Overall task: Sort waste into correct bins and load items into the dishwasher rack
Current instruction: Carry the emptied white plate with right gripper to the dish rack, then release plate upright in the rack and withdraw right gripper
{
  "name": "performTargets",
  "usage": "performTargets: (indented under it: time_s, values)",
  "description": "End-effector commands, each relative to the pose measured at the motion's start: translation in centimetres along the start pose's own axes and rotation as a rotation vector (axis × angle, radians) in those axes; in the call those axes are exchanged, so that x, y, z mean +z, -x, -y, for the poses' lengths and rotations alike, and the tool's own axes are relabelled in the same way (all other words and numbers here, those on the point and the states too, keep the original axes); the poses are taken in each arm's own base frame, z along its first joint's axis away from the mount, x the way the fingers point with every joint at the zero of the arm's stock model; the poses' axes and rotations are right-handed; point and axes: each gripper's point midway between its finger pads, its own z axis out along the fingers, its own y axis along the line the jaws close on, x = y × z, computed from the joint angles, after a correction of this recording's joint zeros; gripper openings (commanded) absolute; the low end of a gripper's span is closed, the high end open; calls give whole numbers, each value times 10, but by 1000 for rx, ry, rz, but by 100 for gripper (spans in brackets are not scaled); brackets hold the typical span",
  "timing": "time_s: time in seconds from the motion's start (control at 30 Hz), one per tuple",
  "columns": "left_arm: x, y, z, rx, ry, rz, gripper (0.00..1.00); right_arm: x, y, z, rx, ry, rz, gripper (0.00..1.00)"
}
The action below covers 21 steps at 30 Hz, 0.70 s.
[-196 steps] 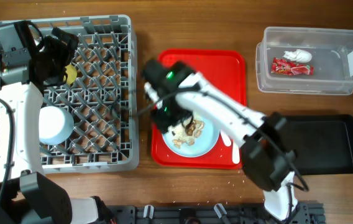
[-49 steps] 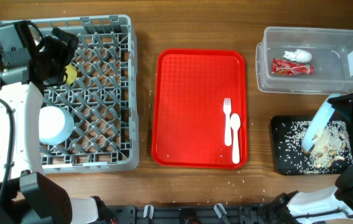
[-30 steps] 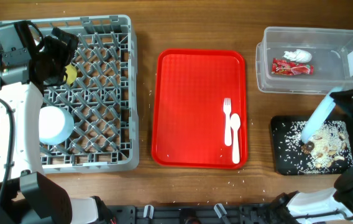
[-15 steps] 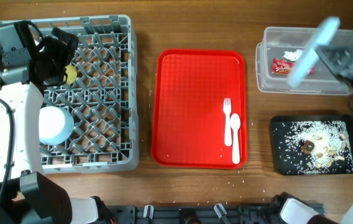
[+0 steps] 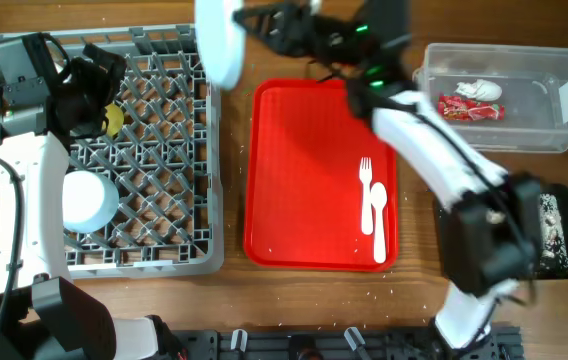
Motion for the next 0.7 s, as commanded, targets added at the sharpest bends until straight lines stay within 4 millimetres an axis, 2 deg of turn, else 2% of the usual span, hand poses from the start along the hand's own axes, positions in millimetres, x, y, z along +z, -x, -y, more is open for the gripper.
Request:
performTargets:
  time_s: [0.0,0.1,0.23,0.3,0.33,0.4,0.47,0.5,0.53,0.57,0.63,0.67]
  values:
    - [-9,4,9,3,-30,17,100,25,-25,64,219,-19,6,4]
    - [-9,4,9,3,-30,17,100,39,-47,94,259,-52,-3,4]
    - [-9,4,9,3,-30,17,100,63,-62,101,256,-101,49,4]
    - [-9,4,9,3,-30,17,100,68,-69,122,246,-204,93,5]
    - [-9,4,9,3,-30,17,100,68,-72,131,224,-250,102,9]
    - [-9,4,9,3,-30,17,100,63,-73,148,169,-325,110,24]
    - [-9,4,9,3,-30,17,100,62,-72,148,86,-334,98,59]
    - [-9,4,9,3,-30,17,100,63,-69,143,55,-323,91,77]
    - [-9,4,9,3,-30,17,100,64,-66,137,23,-309,83,88]
    - [-9,4,9,3,-30,17,100,65,-56,120,-40,-283,79,97]
    - [-9,4,9,3,-30,17,100,54,-35,96,-96,-300,98,97]
    - [-9,4,9,3,-30,17,100,40,-19,82,-128,-337,119,98]
